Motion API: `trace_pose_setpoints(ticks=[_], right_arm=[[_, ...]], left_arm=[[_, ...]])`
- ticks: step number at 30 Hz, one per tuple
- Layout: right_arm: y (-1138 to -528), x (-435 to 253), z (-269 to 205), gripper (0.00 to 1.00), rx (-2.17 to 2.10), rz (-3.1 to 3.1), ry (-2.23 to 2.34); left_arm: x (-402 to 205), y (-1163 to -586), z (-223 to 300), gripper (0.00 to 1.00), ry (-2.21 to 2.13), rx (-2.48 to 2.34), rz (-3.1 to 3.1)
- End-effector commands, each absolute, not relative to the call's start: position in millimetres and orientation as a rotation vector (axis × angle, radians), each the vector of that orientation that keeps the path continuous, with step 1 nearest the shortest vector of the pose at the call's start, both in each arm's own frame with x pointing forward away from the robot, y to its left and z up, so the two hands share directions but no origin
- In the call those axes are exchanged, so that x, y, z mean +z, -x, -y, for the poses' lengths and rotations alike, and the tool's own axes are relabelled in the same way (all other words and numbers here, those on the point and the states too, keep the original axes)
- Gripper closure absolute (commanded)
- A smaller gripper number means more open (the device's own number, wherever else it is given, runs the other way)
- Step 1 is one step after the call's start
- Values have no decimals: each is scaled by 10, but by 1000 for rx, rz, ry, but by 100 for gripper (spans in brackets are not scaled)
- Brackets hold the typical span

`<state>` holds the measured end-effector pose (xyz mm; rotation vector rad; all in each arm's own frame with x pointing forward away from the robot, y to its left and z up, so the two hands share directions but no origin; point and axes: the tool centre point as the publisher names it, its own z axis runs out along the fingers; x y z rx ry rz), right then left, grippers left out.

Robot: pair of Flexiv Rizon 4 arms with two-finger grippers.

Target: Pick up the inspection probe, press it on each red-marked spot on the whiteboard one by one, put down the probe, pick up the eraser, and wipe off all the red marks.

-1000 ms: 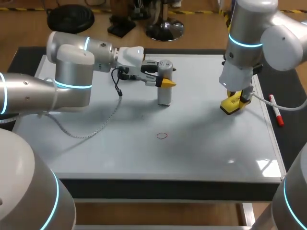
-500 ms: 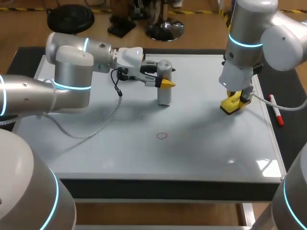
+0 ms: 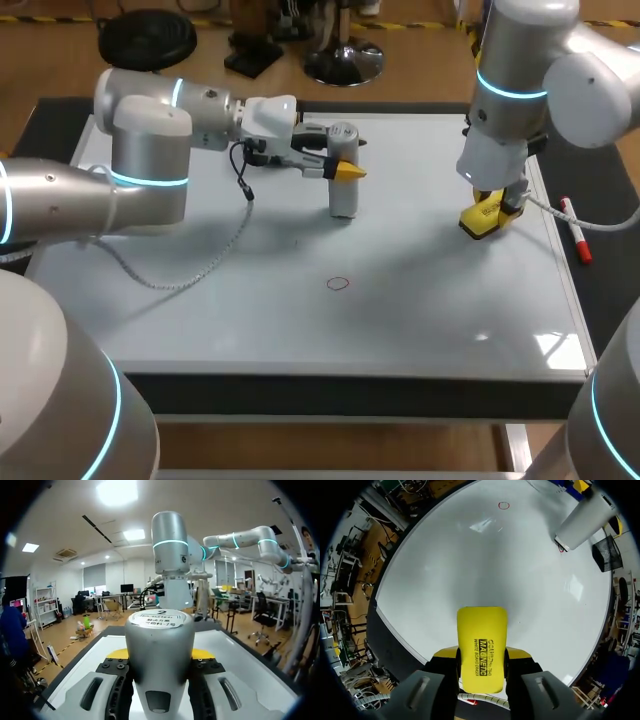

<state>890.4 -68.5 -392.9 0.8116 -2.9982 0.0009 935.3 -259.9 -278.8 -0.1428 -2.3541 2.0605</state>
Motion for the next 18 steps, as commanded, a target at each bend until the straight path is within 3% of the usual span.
trace_pose_setpoints(ticks=[1, 18], right_arm=[[-8907, -3924, 689, 100, 4, 2997, -812], [-8907, -3924, 689, 100, 4, 2997, -812]], left_arm=[[-2628, -9443, 2605, 100, 180, 2031, 2355], [-1999, -10091, 2618, 100, 383, 1992, 2322]])
